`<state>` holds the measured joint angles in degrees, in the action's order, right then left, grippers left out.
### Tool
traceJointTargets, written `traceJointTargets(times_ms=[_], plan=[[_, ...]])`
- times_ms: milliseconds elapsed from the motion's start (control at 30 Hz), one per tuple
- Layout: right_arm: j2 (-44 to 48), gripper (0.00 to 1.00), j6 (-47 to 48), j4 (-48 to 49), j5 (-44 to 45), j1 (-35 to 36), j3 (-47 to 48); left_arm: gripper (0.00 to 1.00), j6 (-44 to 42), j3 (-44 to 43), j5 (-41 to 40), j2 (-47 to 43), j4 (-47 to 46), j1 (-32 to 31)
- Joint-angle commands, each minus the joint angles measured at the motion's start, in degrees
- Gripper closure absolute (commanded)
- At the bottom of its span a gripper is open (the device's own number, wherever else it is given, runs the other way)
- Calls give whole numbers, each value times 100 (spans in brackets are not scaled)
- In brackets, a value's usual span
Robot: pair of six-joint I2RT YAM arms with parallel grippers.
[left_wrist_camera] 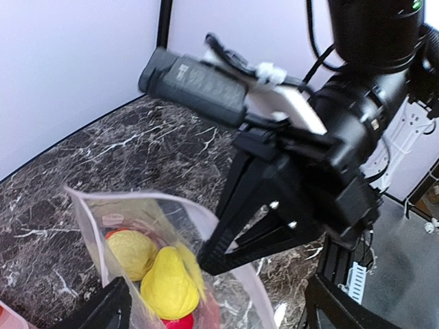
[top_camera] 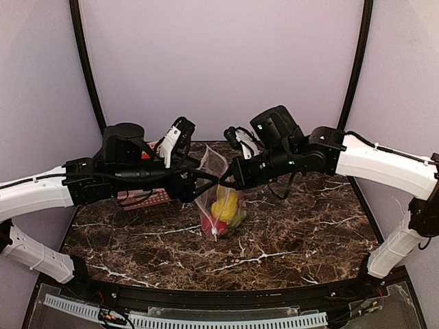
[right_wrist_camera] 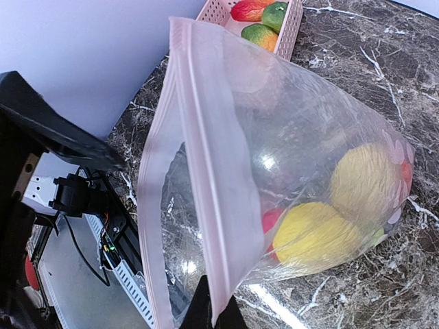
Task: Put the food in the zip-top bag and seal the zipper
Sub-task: Place the fake fruit in the zipper food storage bag, then pick up the fake fruit from the bin.
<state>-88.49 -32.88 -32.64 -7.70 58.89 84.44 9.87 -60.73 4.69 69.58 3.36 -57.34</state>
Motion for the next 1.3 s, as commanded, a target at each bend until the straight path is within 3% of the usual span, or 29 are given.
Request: traceJointTargets(times_ms=[0,167,433,667,933,1267], plan=[[35,100,42,137,41,50,56,8,180,-369,850,-201,393,167],[55,100,33,155,44,48,21,2,490,-204,1410,-532,554,1056],[69,100,78,162,61,50,18,1,844,-73,1406,-667,1027,2551],[73,100,103,156,50,52,33,1,1458,335,938,-104,1068,3748],[128,100,117,159,83,47,3,3,2004,675,46,636,586,4200],[186,100,152,142,136,41,-14,6,2047,185,143,2254,159,4498]])
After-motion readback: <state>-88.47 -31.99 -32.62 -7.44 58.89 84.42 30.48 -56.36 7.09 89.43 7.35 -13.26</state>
